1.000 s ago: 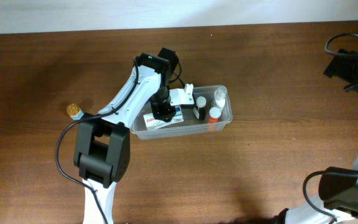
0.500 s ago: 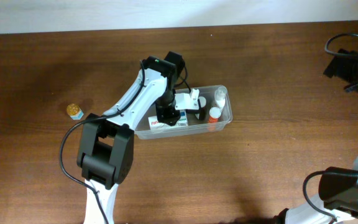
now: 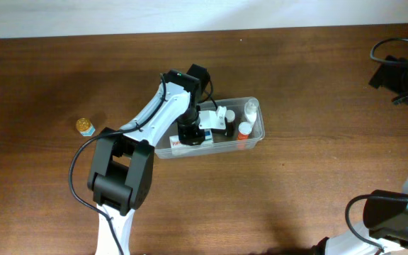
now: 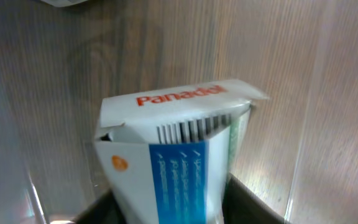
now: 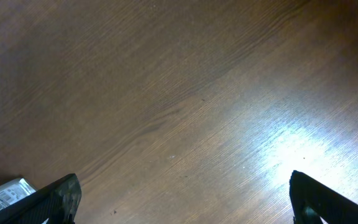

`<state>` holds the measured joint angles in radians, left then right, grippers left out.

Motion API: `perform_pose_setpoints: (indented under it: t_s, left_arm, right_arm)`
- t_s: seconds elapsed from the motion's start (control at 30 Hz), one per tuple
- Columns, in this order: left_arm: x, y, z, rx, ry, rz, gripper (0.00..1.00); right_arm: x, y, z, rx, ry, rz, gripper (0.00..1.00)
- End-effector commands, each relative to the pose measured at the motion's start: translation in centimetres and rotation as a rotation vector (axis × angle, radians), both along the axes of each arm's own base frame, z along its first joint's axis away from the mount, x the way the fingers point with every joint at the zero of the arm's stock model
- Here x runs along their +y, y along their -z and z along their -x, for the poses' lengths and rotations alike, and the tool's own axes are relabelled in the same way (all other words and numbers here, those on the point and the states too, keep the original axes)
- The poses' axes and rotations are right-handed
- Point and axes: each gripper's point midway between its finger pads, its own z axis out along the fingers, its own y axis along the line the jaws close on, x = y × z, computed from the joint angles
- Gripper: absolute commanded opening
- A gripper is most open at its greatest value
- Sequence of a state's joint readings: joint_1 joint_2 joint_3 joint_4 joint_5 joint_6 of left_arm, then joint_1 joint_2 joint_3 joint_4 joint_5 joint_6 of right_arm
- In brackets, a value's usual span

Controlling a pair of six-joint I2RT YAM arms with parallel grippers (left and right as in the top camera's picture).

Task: Pack container
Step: 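Lower the Panadol box into the container's front and release, then move the left gripper back to the gold-capped jar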

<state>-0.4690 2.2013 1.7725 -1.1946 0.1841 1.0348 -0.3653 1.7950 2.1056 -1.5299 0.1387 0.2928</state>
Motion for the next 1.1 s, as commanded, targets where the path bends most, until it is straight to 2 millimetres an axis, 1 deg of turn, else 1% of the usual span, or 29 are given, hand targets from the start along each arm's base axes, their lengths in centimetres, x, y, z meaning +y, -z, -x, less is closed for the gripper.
perform_pose_setpoints:
  t_s: [0.0,0.07,0.13,0.3,0.4,0.47,0.57,0.63,0.7,0.73,0.8,0.83,0.87,0.9,0.93,1.0,1.07]
  left_arm:
    - [-0.2,0.5,0.3,0.018,0.014,0.012,0.54]
    - [-0.2,0.5,0.3,0.018,0.014,0.012,0.6]
    - [-0.2,0.5,0.2,0.015,0.014,0.013,0.63]
    - [-0.2,0.4,-0.1,0.001,0.014,0.012,0.64]
    - [-0.6,-0.6,-0.8,-0.022,0.006,0.024,0.63]
    - [-0.8,-1.6,-1.2,-0.04,0.007,0.032,0.63]
    - [-1.2,-3.7,-2.0,-0.074,0.007,0.05,0.63]
    - [-1.5,-5.4,-2.5,-0.098,-0.013,0.062,0.64]
    - [-1.7,-7.7,-3.0,-0.126,-0.072,0.078,0.65]
    - [-1.8,-9.0,-3.2,-0.138,-0.104,0.086,0.68]
    - [-1.6,-11.7,-3.3,-0.159,-0.176,0.102,1.0]
    - [-1.2,-12.9,-3.4,-0.176,-0.206,0.102,1.0]
    - [-0.3,-14.2,-4.2,-0.216,-0.27,0.087,1.0]
    - [1.1,-15.6,-5.6,-0.273,-0.395,0.066,1.0]
    - [2.8,-16.8,-7.2,-0.328,-0.549,0.054,1.0]
    - [6.3,-19.0,-9.3,-0.383,-0.796,0.071,1.0]
    - [10.2,-20.7,-10.7,-0.379,-1.055,0.122,1.0]
  right_arm:
    - [-0.2,-0.4,0.1,-0.009,0.017,0.011,0.98]
    - [-0.2,-0.4,0.1,-0.009,0.017,0.011,0.98]
    - [-0.2,-0.4,0.1,-0.009,0.017,0.011,0.98]
    - [-0.2,-0.4,0.1,-0.009,0.017,0.011,0.98]
    - [-0.2,-0.4,0.1,-0.009,0.017,0.011,0.98]
    - [-0.2,-0.4,0.1,-0.009,0.017,0.011,0.98]
    - [-0.2,-0.4,0.1,-0.009,0.017,0.011,0.98]
    - [-0.2,-0.4,0.1,-0.009,0.017,0.011,0.98]
    - [-0.2,-0.4,0.1,-0.009,0.017,0.011,0.98]
    - [-0.2,-0.4,0.1,-0.009,0.017,0.011,0.98]
    - [-0.2,-0.4,0.1,-0.009,0.017,0.011,0.98]
    - [-0.2,-0.4,0.1,-0.009,0.017,0.011,0.98]
    - [-0.2,-0.4,0.1,-0.009,0.017,0.011,0.98]
    - [-0.2,-0.4,0.1,-0.009,0.017,0.011,0.98]
    - [-0.2,-0.4,0.1,-0.009,0.017,0.011,0.98]
    - [-0.2,-0.4,0.1,-0.009,0.017,0.011,0.98]
    - [-0.2,-0.4,0.1,-0.009,0.017,0.011,0.98]
